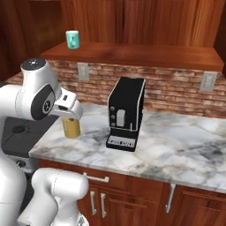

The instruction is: There is a tray on the dining counter. Grab the cup, mug, and pitcher and place them on the tray. The pitcher may be placed next to the tray if it cannot fit the tray.

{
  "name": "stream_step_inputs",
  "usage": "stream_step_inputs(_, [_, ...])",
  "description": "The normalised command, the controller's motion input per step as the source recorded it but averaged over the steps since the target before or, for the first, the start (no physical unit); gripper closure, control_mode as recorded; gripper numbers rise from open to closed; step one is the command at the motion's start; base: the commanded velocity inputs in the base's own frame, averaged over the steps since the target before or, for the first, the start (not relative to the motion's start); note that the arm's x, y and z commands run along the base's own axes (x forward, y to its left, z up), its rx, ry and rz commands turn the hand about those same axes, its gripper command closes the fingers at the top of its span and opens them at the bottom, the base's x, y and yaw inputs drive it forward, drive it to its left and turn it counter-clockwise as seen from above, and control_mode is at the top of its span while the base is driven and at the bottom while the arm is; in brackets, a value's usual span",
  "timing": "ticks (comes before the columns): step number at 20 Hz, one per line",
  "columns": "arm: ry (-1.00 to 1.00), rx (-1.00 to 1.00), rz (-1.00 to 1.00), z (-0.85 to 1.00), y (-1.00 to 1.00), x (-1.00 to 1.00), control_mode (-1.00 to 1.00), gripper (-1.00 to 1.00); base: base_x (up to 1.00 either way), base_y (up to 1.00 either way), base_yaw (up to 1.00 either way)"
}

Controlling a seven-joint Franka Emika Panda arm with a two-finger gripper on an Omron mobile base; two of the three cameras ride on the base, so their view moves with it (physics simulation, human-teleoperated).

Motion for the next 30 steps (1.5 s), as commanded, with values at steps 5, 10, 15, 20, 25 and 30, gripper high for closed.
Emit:
stream_step_inputs(5, [0.0, 0.0, 0.0, 0.0, 0.0, 0.0, 1.0, -1.0, 0.21, 0.0, -0.2])
stream_step_inputs(10, [0.0, 0.0, 0.0, 0.0, 0.0, 0.0, 1.0, -1.0, 0.21, 0.0, -0.19])
stream_step_inputs(15, [0.0, 0.0, 0.0, 0.0, 0.0, 0.0, 1.0, -1.0, 0.39, 0.0, -0.1])
stream_step_inputs(20, [0.0, 0.0, 0.0, 0.0, 0.0, 0.0, 1.0, -1.0, 0.48, 0.0, 0.0])
stream_step_inputs(25, [0.0, 0.0, 0.0, 0.0, 0.0, 0.0, 1.0, -1.0, 0.35, 0.0, 0.0])
stream_step_inputs(30, [0.0, 0.0, 0.0, 0.0, 0.0, 0.0, 1.0, -1.0, 0.16, 0.0, 0.0])
